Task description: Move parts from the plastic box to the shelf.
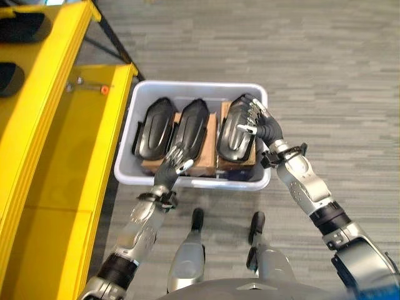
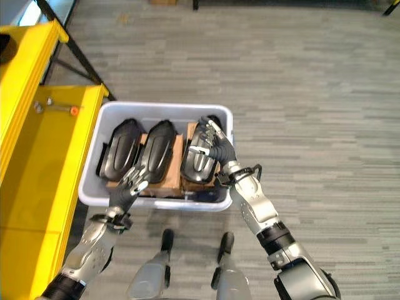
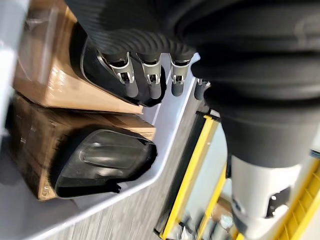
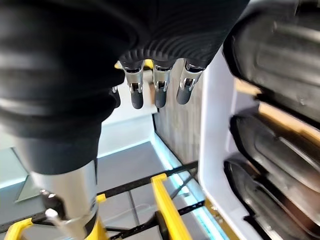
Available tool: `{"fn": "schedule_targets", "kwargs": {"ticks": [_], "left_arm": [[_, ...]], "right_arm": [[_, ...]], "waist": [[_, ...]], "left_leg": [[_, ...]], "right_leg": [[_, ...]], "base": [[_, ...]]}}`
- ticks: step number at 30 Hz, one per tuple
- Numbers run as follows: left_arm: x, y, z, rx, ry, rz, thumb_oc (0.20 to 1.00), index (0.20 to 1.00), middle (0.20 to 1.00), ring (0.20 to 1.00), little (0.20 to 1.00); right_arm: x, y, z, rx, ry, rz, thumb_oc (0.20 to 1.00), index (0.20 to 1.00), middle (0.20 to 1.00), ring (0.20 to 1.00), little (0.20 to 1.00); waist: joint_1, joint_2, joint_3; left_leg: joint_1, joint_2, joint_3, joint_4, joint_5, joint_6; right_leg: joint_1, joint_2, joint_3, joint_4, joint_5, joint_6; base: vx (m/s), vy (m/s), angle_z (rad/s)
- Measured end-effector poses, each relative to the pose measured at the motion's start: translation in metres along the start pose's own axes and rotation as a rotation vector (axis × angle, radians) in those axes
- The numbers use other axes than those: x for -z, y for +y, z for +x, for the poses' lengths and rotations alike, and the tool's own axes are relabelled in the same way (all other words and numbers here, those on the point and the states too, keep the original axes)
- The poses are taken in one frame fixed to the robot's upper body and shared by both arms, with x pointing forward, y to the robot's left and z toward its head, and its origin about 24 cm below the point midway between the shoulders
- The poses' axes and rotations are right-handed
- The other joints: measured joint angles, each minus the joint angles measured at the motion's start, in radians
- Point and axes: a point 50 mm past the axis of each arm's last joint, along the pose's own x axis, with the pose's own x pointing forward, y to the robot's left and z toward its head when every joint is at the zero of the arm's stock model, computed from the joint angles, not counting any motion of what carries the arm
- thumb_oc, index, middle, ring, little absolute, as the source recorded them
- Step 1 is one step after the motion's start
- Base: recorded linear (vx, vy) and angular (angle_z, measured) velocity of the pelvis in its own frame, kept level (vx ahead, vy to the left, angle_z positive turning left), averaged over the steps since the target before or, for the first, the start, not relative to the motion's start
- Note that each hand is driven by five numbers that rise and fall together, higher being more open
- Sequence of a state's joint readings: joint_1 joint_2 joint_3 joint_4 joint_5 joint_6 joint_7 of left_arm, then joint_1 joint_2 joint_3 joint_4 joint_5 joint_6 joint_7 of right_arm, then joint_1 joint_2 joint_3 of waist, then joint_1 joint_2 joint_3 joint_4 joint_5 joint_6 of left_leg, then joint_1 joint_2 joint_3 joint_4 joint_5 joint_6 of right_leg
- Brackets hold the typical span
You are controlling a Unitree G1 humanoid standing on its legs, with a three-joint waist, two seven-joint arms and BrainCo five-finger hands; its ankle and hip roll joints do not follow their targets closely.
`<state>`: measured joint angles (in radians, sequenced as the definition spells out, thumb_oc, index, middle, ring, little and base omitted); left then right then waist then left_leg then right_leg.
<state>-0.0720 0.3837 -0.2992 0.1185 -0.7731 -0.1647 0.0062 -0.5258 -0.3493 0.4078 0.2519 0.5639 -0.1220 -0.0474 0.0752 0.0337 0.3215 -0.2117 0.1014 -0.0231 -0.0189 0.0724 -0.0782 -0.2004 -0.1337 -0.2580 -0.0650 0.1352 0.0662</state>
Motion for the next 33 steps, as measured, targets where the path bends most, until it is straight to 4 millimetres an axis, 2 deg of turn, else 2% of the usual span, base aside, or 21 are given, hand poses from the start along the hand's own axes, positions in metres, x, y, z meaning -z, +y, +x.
{"fn": "schedule_targets", "kwargs": {"ticks": [2, 6, 14, 21, 27, 29, 33], "left_arm": [[-0.008, 0.000, 0.005, 0.001, -0.036, 0.011, 1.000, 1.000, 1.000, 1.000, 1.000], [-0.014, 0.002, 0.008, -0.024, -0.060, 0.020, 1.000, 1.000, 1.000, 1.000, 1.000], [-0.035, -0.011, 0.025, -0.003, -0.157, -0.010, 1.000, 1.000, 1.000, 1.000, 1.000], [-0.032, -0.014, 0.025, 0.007, -0.145, -0.009, 1.000, 1.000, 1.000, 1.000, 1.000], [-0.030, -0.018, 0.025, 0.020, -0.140, -0.009, 1.000, 1.000, 1.000, 1.000, 1.000], [-0.032, -0.020, 0.025, 0.031, -0.146, -0.010, 1.000, 1.000, 1.000, 1.000, 1.000], [-0.033, -0.026, 0.027, 0.052, -0.154, -0.011, 1.000, 1.000, 1.000, 1.000, 1.000]], "right_arm": [[-0.004, -0.004, 0.008, 0.059, -0.013, -0.002, 1.000, 1.000, 1.000, 1.000, 1.000], [-0.003, -0.017, 0.021, 0.178, 0.009, -0.023, 1.000, 1.000, 1.000, 1.000, 1.000], [-0.032, -0.035, 0.048, 0.328, -0.060, -0.053, 1.000, 1.000, 1.000, 1.000, 1.000], [-0.039, -0.037, 0.052, 0.367, -0.084, -0.052, 1.000, 1.000, 1.000, 1.000, 1.000], [-0.046, -0.041, 0.062, 0.388, -0.076, -0.069, 1.000, 1.000, 1.000, 1.000, 1.000], [-0.049, -0.038, 0.065, 0.379, -0.084, -0.072, 1.000, 1.000, 1.000, 1.000, 1.000], [-0.041, -0.026, 0.070, 0.338, -0.045, -0.114, 1.000, 1.000, 1.000, 1.000, 1.000]], "waist": [[0.001, 0.000, 0.035], [0.003, 0.003, 0.066], [0.027, 0.011, 0.137], [0.041, 0.024, 0.152], [0.048, 0.030, 0.156], [0.050, 0.031, 0.158], [0.051, 0.028, 0.173]], "left_leg": [[-0.026, -0.005, 0.003, 0.010, 0.001, 0.002], [-0.052, -0.011, 0.011, 0.022, -0.001, 0.005], [-0.105, -0.012, 0.013, 0.041, -0.001, 0.005], [-0.120, -0.016, 0.013, 0.044, -0.001, 0.006], [-0.132, -0.017, 0.013, 0.054, -0.001, 0.006], [-0.147, -0.017, 0.012, 0.059, 0.000, 0.006], [-0.158, -0.018, 0.011, 0.069, 0.001, 0.007]], "right_leg": [[-0.030, -0.007, 0.006, 0.014, 0.000, 0.000], [-0.060, -0.012, 0.018, 0.022, 0.001, 0.000], [-0.119, -0.015, 0.026, 0.047, 0.001, -0.001], [-0.134, -0.019, 0.026, 0.048, 0.003, -0.003], [-0.145, -0.020, 0.029, 0.057, 0.003, -0.004], [-0.162, -0.021, 0.029, 0.067, 0.002, -0.004], [-0.173, -0.023, 0.028, 0.080, 0.002, -0.005]], "base": [[-0.07, 0.039, -0.03], [-0.05, 0.023, -0.06], [-0.01, 0.006, -0.01], [0.00, 0.000, 0.00], [0.00, 0.000, 0.00], [0.00, 0.000, 0.00], [0.00, 0.000, 0.00]]}}
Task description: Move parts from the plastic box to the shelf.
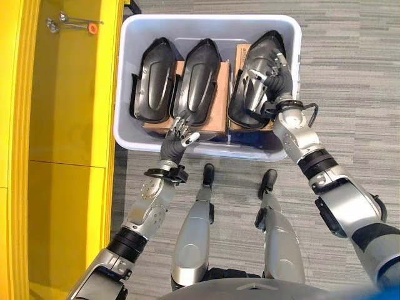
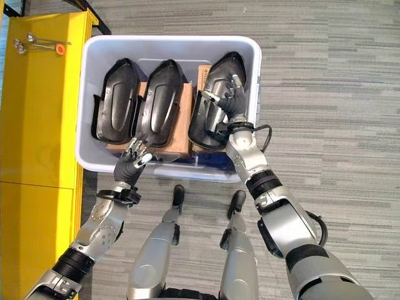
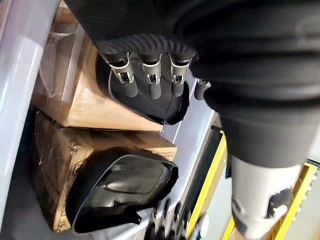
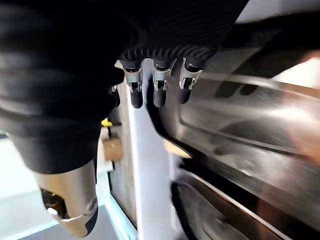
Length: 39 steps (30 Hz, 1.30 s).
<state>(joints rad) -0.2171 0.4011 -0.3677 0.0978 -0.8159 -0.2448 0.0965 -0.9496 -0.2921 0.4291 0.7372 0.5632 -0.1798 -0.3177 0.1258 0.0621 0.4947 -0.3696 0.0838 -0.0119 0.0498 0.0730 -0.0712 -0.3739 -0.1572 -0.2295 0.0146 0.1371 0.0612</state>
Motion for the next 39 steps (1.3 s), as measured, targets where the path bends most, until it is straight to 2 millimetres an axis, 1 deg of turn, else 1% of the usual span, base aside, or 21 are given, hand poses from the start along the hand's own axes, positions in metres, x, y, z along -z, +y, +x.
{"fn": "schedule_targets", "kwargs": {"ticks": [3, 6, 7, 9, 11, 12, 17, 25, 31, 32, 39], "left_arm": [[0.000, 0.000, 0.000, -0.013, 0.000, 0.001, 1.000, 1.000, 1.000, 1.000, 1.000], [0.000, 0.000, 0.000, -0.016, -0.001, 0.001, 1.000, 1.000, 1.000, 1.000, 1.000], [0.000, 0.000, 0.000, -0.016, 0.000, 0.001, 1.000, 1.000, 1.000, 1.000, 1.000], [0.000, 0.000, 0.000, -0.015, -0.002, 0.001, 1.000, 1.000, 1.000, 1.000, 1.000], [-0.001, -0.001, 0.001, -0.012, -0.007, 0.001, 1.000, 1.000, 1.000, 1.000, 1.000], [-0.002, -0.001, 0.002, -0.011, -0.009, 0.002, 1.000, 1.000, 1.000, 1.000, 1.000], [-0.002, -0.001, 0.002, -0.008, -0.013, 0.003, 1.000, 1.000, 1.000, 1.000, 1.000], [-0.003, -0.002, 0.003, -0.006, -0.023, 0.002, 1.000, 1.000, 1.000, 1.000, 1.000], [-0.005, -0.002, 0.003, -0.004, -0.038, 0.002, 1.000, 1.000, 1.000, 1.000, 1.000], [-0.005, -0.002, 0.003, -0.004, -0.039, 0.002, 1.000, 1.000, 1.000, 1.000, 1.000], [-0.006, -0.003, 0.004, -0.002, -0.044, 0.004, 1.000, 1.000, 1.000, 1.000, 1.000]], "right_arm": [[0.010, 0.012, -0.004, -0.051, 0.024, -0.077, 1.000, 1.000, 1.000, 1.000, 1.000], [0.021, 0.016, -0.008, -0.094, 0.056, -0.164, 1.000, 1.000, 1.000, 1.000, 1.000], [0.028, 0.018, -0.010, -0.123, 0.075, -0.230, 1.000, 1.000, 1.000, 1.000, 1.000], [0.035, 0.018, -0.013, -0.141, 0.093, -0.285, 1.000, 1.000, 1.000, 1.000, 1.000], [0.044, 0.016, -0.016, -0.168, 0.114, -0.389, 1.000, 1.000, 1.000, 1.000, 1.000], [0.045, 0.013, -0.016, -0.172, 0.112, -0.425, 1.000, 1.000, 1.000, 1.000, 1.000], [0.048, 0.014, -0.016, -0.232, 0.090, -0.571, 1.000, 1.000, 1.000, 1.000, 1.000], [0.048, 0.008, -0.015, -0.256, 0.076, -0.694, 1.000, 1.000, 1.000, 1.000, 1.000], [0.048, 0.011, -0.017, -0.325, 0.023, -0.862, 1.000, 1.000, 1.000, 1.000, 1.000], [0.048, 0.008, -0.017, -0.324, 0.022, -0.883, 1.000, 1.000, 1.000, 1.000, 1.000], [0.047, 0.009, -0.017, -0.371, 0.008, -0.956, 1.000, 1.000, 1.000, 1.000, 1.000]], "waist": [[0.002, 0.001, 0.008], [0.003, 0.001, 0.008], [0.003, 0.001, 0.009], [0.001, 0.001, 0.009], [0.000, 0.001, 0.010], [0.003, 0.000, 0.010], [0.002, -0.001, 0.011], [0.002, -0.001, 0.011], [0.001, -0.003, 0.012], [0.001, -0.003, 0.012], [0.001, -0.003, 0.012]], "left_leg": [[-0.002, -0.001, -0.002, 0.004, 0.000, 0.000], [-0.005, -0.001, -0.006, 0.005, 0.001, 0.001], [-0.006, -0.002, -0.008, 0.005, 0.002, 0.001], [-0.012, -0.003, -0.012, 0.009, 0.002, 0.002], [-0.032, -0.004, -0.026, 0.021, 0.002, 0.002], [-0.034, -0.004, -0.027, 0.021, 0.002, 0.002], [-0.035, -0.009, -0.026, 0.023, 0.003, 0.003], [-0.037, -0.015, -0.026, 0.025, 0.006, 0.007], [-0.053, -0.015, -0.028, 0.033, 0.006, 0.008], [-0.053, -0.015, -0.029, 0.034, 0.006, 0.008], [-0.060, -0.015, -0.031, 0.040, 0.006, 0.008]], "right_leg": [[0.000, -0.001, -0.001, 0.004, 0.000, 0.000], [0.000, -0.002, -0.005, 0.005, 0.000, 0.000], [-0.001, -0.003, -0.005, 0.006, 0.000, 0.000], [-0.003, -0.003, -0.006, 0.006, 0.000, 0.000], [-0.009, -0.003, -0.017, 0.006, 0.000, -0.001], [-0.011, -0.004, -0.018, 0.007, 0.000, -0.001], [-0.021, -0.011, -0.017, 0.022, -0.004, 0.000], [-0.026, -0.020, -0.017, 0.035, -0.008, 0.001], [-0.040, -0.019, -0.017, 0.041, -0.007, 0.001], [-0.040, -0.019, -0.017, 0.043, -0.008, 0.001], [-0.045, -0.020, -0.018, 0.048, -0.008, 0.001]], "base": [[0.00, 0.000, 0.00], [0.01, -0.003, 0.04], [0.00, -0.014, 0.05], [0.00, -0.003, 0.07], [0.01, -0.001, 0.12], [0.01, -0.002, 0.06], [0.00, 0.000, 0.00], [0.00, 0.000, 0.00], [0.00, 0.000, 0.00], [0.00, 0.000, 0.00], [0.00, 0.000, 0.00]]}}
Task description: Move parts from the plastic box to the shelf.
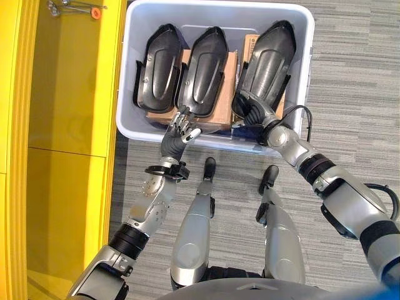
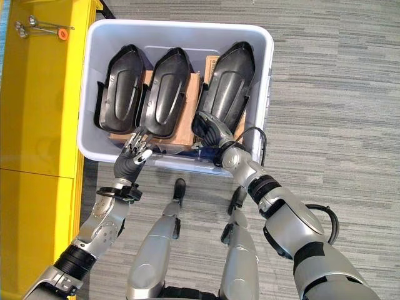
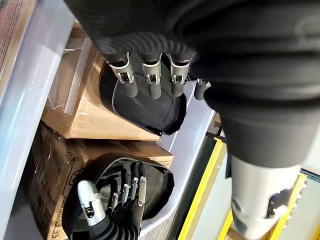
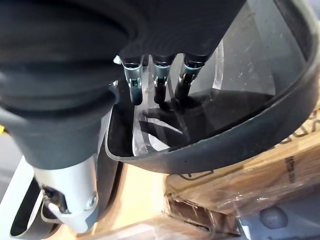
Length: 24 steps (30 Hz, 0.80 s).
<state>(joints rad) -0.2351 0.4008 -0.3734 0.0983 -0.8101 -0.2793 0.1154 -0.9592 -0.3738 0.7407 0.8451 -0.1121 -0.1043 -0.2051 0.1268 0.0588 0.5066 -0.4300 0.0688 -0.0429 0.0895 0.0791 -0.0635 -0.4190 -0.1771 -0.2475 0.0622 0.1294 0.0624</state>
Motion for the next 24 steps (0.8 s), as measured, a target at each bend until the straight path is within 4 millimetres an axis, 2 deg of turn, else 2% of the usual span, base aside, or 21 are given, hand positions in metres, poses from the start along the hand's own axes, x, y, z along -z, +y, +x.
{"fn": "schedule_targets", "kwargs": {"ticks": [9, 24], "left_arm": [[0.000, 0.000, 0.000, 0.000, -0.001, 0.000, 1.000, 1.000, 1.000, 1.000, 1.000], [0.000, 0.001, -0.001, -0.001, -0.002, 0.000, 1.000, 1.000, 1.000, 1.000, 1.000]], "right_arm": [[-0.004, 0.004, -0.001, -0.025, -0.028, -0.039, 1.000, 1.000, 1.000, 1.000, 1.000], [-0.009, 0.013, -0.010, -0.166, -0.095, -0.139, 1.000, 1.000, 1.000, 1.000, 1.000]], "waist": [[0.000, 0.000, 0.000], [-0.002, -0.001, 0.000]], "left_leg": [[-0.006, 0.000, -0.001, 0.002, 0.001, 0.000], [-0.008, 0.000, -0.002, 0.002, 0.001, 0.000]], "right_leg": [[-0.008, 0.000, 0.000, 0.005, 0.000, 0.000], [-0.009, 0.000, 0.000, 0.005, 0.000, 0.000]], "base": [[0.00, 0.000, 0.00], [0.00, 0.000, 0.00]]}}
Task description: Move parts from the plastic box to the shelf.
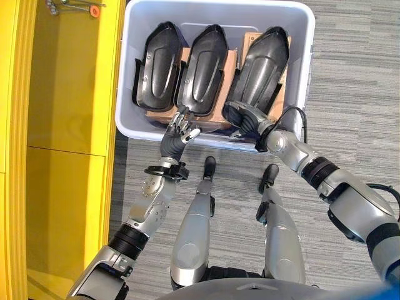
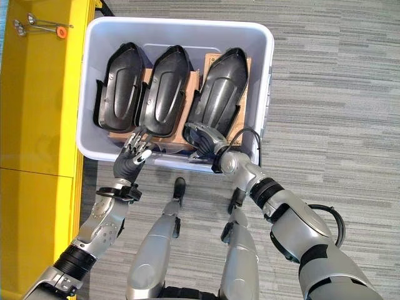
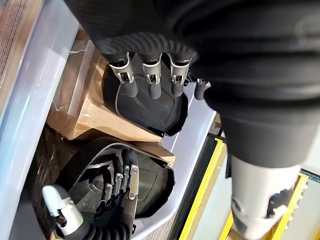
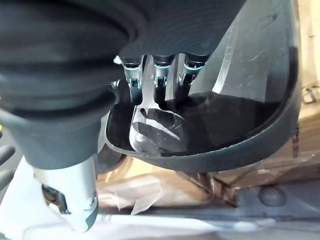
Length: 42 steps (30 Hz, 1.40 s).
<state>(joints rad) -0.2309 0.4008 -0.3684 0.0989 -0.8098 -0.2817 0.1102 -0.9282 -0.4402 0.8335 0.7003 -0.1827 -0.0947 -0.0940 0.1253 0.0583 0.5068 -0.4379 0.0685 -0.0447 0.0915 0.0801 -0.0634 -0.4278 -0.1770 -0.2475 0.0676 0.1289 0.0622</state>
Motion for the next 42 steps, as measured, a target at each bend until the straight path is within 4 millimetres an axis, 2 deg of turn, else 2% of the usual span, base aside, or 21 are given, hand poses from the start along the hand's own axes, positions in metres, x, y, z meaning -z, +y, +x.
{"fn": "schedule_targets", "kwargs": {"ticks": [7, 9, 15, 18, 23, 27, 30, 36, 38, 42], "left_arm": [[-0.002, 0.004, -0.001, -0.015, -0.009, 0.001, 1.000, 1.000, 1.000, 1.000, 1.000], [-0.003, 0.006, -0.001, -0.019, -0.015, 0.007, 1.000, 1.000, 1.000, 1.000, 1.000], [-0.007, 0.011, -0.002, -0.028, -0.029, 0.010, 1.000, 1.000, 1.000, 1.000, 1.000], [-0.010, 0.012, -0.003, -0.030, -0.041, 0.007, 1.000, 1.000, 1.000, 1.000, 1.000], [-0.016, 0.019, -0.008, -0.052, -0.060, 0.011, 1.000, 1.000, 1.000, 1.000, 1.000], [-0.015, 0.020, -0.009, -0.056, -0.057, 0.011, 1.000, 1.000, 1.000, 1.000, 1.000], [-0.015, 0.020, -0.010, -0.060, -0.054, 0.011, 1.000, 1.000, 1.000, 1.000, 1.000], [-0.014, 0.019, -0.009, -0.064, -0.054, 0.009, 1.000, 1.000, 1.000, 1.000, 1.000], [-0.013, 0.017, -0.008, -0.077, -0.055, 0.007, 1.000, 1.000, 1.000, 1.000, 1.000], [-0.012, 0.018, -0.008, -0.098, -0.051, 0.006, 1.000, 1.000, 1.000, 1.000, 1.000]], "right_arm": [[0.002, -0.001, -0.009, -0.046, -0.027, -0.042, 1.000, 1.000, 1.000, 1.000, 1.000], [0.000, -0.009, -0.013, -0.036, -0.053, -0.062, 1.000, 1.000, 1.000, 1.000, 1.000], [0.000, -0.077, -0.038, 0.169, -0.112, -0.063, 1.000, 1.000, 1.000, 1.000, 1.000], [0.001, -0.107, -0.060, 0.299, -0.147, 0.002, 1.000, 1.000, 1.000, 1.000, 1.000], [-0.009, -0.125, -0.084, 0.446, -0.240, 0.083, 1.000, 1.000, 1.000, 1.000, 1.000], [-0.008, -0.125, -0.095, 0.506, -0.262, 0.141, 1.000, 1.000, 1.000, 1.000, 1.000], [-0.008, -0.114, -0.095, 0.540, -0.281, 0.246, 1.000, 1.000, 1.000, 1.000, 1.000], [-0.018, -0.071, -0.077, 0.565, -0.287, 0.547, 1.000, 1.000, 1.000, 1.000, 1.000], [-0.026, -0.062, -0.072, 0.554, -0.303, 0.599, 1.000, 1.000, 1.000, 1.000, 1.000], [-0.030, -0.052, -0.065, 0.562, -0.289, 0.692, 1.000, 1.000, 1.000, 1.000, 1.000]], "waist": [[-0.002, -0.008, 0.004], [-0.006, -0.015, 0.008], [-0.029, -0.042, 0.019], [-0.040, -0.052, 0.020], [-0.066, -0.070, 0.024], [-0.074, -0.071, 0.024], [-0.080, -0.071, 0.023], [-0.083, -0.072, 0.024], [-0.082, -0.072, 0.024], [-0.079, -0.072, 0.024]], "left_leg": [[-0.001, -0.001, -0.002, 0.000, 0.000, 0.000], [-0.001, -0.001, -0.002, 0.000, 0.000, 0.000], [-0.002, -0.004, -0.002, -0.001, 0.002, 0.003], [0.001, -0.004, -0.001, -0.002, 0.002, 0.003], [0.002, -0.003, 0.005, -0.003, 0.000, 0.005], [0.002, -0.004, 0.005, -0.003, 0.000, 0.005], [0.001, -0.003, 0.009, -0.003, 0.000, 0.005], [-0.002, -0.002, 0.013, -0.005, -0.002, 0.005], [-0.002, -0.002, 0.014, -0.005, -0.002, 0.005], [-0.001, -0.003, 0.019, -0.004, -0.003, 0.005]], "right_leg": [[0.000, 0.000, 0.000, 0.000, 0.000, 0.000], [0.000, 0.001, 0.000, 0.000, 0.000, 0.000], [-0.001, 0.000, 0.002, 0.001, 0.000, 0.000], [0.000, 0.001, 0.004, 0.001, 0.000, 0.001], [-0.002, 0.002, 0.011, 0.001, 0.000, 0.001], [-0.003, 0.002, 0.012, 0.001, 0.000, 0.001], [-0.006, 0.002, 0.016, 0.000, 0.000, 0.001], [-0.015, 0.003, 0.020, 0.001, 0.000, 0.001], [-0.015, 0.002, 0.021, 0.001, 0.000, 0.001], [-0.016, 0.001, 0.027, 0.001, 0.000, 0.001]], "base": [[0.00, 0.000, 0.00], [0.00, 0.000, 0.00], [0.00, 0.000, 0.00], [0.00, 0.000, 0.00], [0.01, 0.000, -0.02], [0.00, 0.000, 0.00], [0.00, -0.001, -0.03], [0.01, 0.002, -0.04], [0.00, 0.000, 0.00], [0.00, 0.000, 0.00]]}}
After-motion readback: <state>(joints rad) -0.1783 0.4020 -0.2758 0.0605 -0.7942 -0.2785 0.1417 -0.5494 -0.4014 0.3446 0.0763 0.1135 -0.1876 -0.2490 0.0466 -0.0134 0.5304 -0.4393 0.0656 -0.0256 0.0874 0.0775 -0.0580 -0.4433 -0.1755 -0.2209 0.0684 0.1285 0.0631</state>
